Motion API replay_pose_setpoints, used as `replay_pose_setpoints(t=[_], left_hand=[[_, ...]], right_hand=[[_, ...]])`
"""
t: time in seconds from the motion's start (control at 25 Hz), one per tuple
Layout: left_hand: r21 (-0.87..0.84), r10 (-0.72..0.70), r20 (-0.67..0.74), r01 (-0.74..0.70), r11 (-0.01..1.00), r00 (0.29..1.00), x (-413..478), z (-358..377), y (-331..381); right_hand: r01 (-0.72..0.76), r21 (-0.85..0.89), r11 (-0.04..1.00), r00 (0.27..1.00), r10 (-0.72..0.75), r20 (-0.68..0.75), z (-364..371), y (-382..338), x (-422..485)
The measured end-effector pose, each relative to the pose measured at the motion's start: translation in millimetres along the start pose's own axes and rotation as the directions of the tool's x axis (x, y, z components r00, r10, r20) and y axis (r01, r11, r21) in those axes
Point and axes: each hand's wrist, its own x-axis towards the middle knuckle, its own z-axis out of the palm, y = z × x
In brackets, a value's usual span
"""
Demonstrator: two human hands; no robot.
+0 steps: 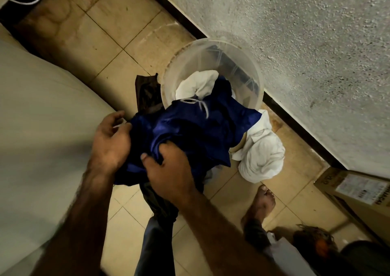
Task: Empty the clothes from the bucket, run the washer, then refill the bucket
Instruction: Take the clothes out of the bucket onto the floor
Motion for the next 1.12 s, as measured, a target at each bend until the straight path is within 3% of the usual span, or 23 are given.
replay_pose_setpoints(t=[0.08, 0.16, 0.2, 0.24, 0.32, 0.4, 0.44, 0.6, 0.68, 0.76, 0.8, 0.92, 1.0, 1.12], left_hand=[[-0.048, -0.012, 0.217, 0.023, 0.999, 0.976, -2.6, 11.9, 9.8], [0.117, -0.070, 0.459, 0.018, 0.993, 0.885, 0.6, 26.6, 8.3], [0.207, -0.086, 0.502, -0.023, 0.978, 0.861, 7.5, 33.4, 0.3], [0.285, -0.082, 0.486, -0.069, 0.956, 0.870, 12.7, 38.8, -7.2], [0.378, -0.041, 0.398, -0.122, 0.918, 0.917, 24.1, 44.8, -23.1], [0.367, 0.009, 0.270, -0.111, 0.924, 0.963, 26.0, 48.1, -36.0], [0.337, 0.026, 0.220, -0.101, 0.936, 0.975, 25.2, 48.9, -41.3], [0.180, -0.047, 0.231, 0.005, 0.984, 0.972, 29.9, 61.9, -70.8], [0.231, -0.048, 0.211, -0.002, 0.973, 0.976, 27.5, 65.3, -72.5], [0.248, -0.011, 0.201, -0.040, 0.968, 0.980, 19.7, 61.7, -70.1], [0.219, 0.002, 0.213, -0.050, 0.975, 0.977, 14.2, 57.2, -70.0], [0.236, -0.007, 0.288, -0.063, 0.970, 0.958, -11.8, 33.4, -64.1], [0.235, -0.028, 0.371, -0.065, 0.970, 0.928, -31.9, 19.1, -60.4], [0.261, -0.089, 0.447, -0.035, 0.965, 0.890, -45.7, 15.8, -58.5]], right_hand=[[0.158, -0.084, 0.984, 0.972, -0.140, 0.191, 18.4, 0.4, -15.9], [0.320, -0.171, 0.932, 0.915, -0.258, 0.311, 27.2, 6.3, -20.7], [0.336, -0.211, 0.918, 0.901, -0.248, 0.356, 26.4, 8.9, -19.2], [0.298, -0.220, 0.929, 0.901, -0.198, 0.386, 24.3, 13.5, -16.0], [0.098, -0.124, 0.987, 0.949, -0.055, 0.311, 15.4, 20.8, -8.9], [-0.083, 0.011, 0.996, 0.972, 0.079, 0.223, 2.2, 27.6, -8.0], [-0.115, 0.035, 0.993, 0.964, 0.103, 0.246, -2.6, 27.9, -9.5], [-0.170, -0.047, 0.984, 0.853, 0.171, 0.492, -11.3, 26.0, -25.7], [-0.361, 0.129, 0.924, 0.798, 0.234, 0.555, -19.9, 25.6, -24.7], [-0.557, 0.354, 0.751, 0.809, 0.395, 0.436, -30.2, 32.4, -18.2], [-0.600, 0.416, 0.683, 0.800, 0.516, 0.305, -33.6, 41.3, -12.2], [-0.583, 0.392, 0.711, 0.743, 0.662, -0.096, -33.1, 72.0, 9.4], [-0.592, 0.413, 0.693, 0.716, 0.687, -0.126, -33.4, 70.5, 21.8], [-0.571, 0.535, 0.622, 0.726, 0.687, -0.024, -34.5, 54.8, 46.1]])
